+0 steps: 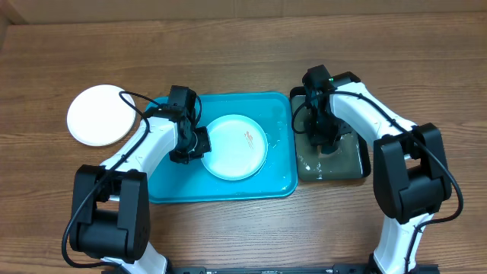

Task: Clean dirty plates on tray and stack at the side

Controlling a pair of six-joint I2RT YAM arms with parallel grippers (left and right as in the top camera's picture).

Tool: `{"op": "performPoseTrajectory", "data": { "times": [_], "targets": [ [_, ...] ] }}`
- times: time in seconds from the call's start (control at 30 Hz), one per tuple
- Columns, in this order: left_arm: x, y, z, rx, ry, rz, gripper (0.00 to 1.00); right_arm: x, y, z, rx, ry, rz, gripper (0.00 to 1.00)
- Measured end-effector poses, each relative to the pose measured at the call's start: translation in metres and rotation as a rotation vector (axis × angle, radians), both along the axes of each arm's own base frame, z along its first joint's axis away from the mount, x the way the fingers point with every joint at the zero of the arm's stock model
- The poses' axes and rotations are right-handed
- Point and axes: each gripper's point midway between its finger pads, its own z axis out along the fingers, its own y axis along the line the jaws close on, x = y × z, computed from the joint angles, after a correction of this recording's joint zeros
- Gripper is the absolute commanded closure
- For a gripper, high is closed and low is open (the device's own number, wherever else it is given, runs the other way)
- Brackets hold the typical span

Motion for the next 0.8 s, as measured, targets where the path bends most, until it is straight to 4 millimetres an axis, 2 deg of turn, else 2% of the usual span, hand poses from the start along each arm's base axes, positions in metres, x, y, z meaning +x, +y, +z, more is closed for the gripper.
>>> {"op": "performPoseTrajectory", "data": {
  "times": [0.1,0.27,0.47,0.6,0.8],
  "targets": [
    [0.0,0.0,0.0,0.0,0.0,0.0,0.96,-0.002,0.0,0.011,-0.004,0.023,-0.001,0.96],
    [0.0,0.0,0.0,0.0,0.0,0.0,0.96,0.008,0.003,0.027,0.004,-0.003,0.0,0.96],
    [0.0,0.0,0.0,0.0,0.0,0.0,0.96,0.007,0.003,0.027,0.003,0.002,0.0,0.93],
    [0.0,0.0,0.0,0.0,0.0,0.0,0.96,0.01,0.004,0.027,0.005,-0.009,-0.005,0.96],
    [0.0,0.0,0.0,0.0,0.0,0.0,0.96,0.012,-0.01,0.028,-0.063,-0.035,-0.091,0.96]
  ]
}}
